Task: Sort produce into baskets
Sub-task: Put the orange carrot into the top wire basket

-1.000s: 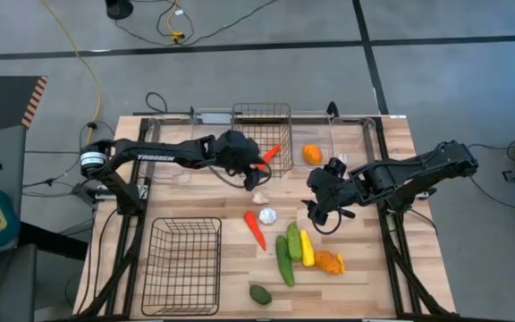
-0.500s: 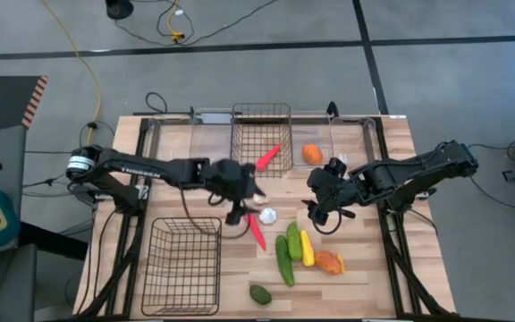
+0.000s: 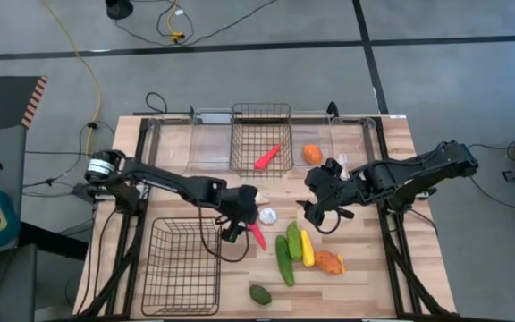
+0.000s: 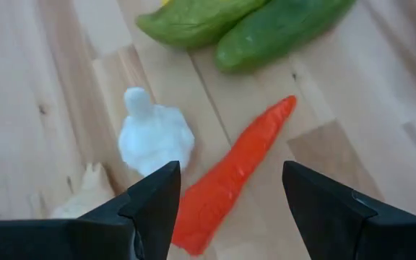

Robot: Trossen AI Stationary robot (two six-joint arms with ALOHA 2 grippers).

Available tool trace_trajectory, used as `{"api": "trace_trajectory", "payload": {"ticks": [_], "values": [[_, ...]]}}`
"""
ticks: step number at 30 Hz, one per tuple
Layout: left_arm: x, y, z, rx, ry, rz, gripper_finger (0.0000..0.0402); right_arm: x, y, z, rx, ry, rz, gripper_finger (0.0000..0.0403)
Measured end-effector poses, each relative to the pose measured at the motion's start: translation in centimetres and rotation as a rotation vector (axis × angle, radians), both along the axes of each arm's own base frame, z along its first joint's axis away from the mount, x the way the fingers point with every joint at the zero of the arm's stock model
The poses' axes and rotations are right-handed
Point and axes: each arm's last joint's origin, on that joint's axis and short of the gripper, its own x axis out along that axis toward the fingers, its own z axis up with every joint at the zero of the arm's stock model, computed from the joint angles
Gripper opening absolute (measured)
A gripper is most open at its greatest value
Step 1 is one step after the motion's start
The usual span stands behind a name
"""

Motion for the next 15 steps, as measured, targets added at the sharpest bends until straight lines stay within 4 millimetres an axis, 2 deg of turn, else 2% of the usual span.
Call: {"api": "trace_trajectory", "payload": {"ticks": [3,11,13,15], "values": [[0.4,0.0,-0.7,0.013,0.059,0.0,0.0233,0.0,0.0,0.0,0.001,-0.002,0.0,0.0374],[1.7,0.4,1.2,0.03,0.107,-0.006,0.0233,0.1,0.0,0.1,0.004,-0.014,-0.002,0.0374],[2.6,0.5,1.6,0.026,0.082,-0.014,0.0233,0.1,0.0,0.1,0.005,-0.016,-0.002,0.0374],[2.8,0.6,1.0,0.024,0.142,-0.026,0.0233,0.1,0.0,0.1,0.005,-0.017,-0.002,0.0374]]}}
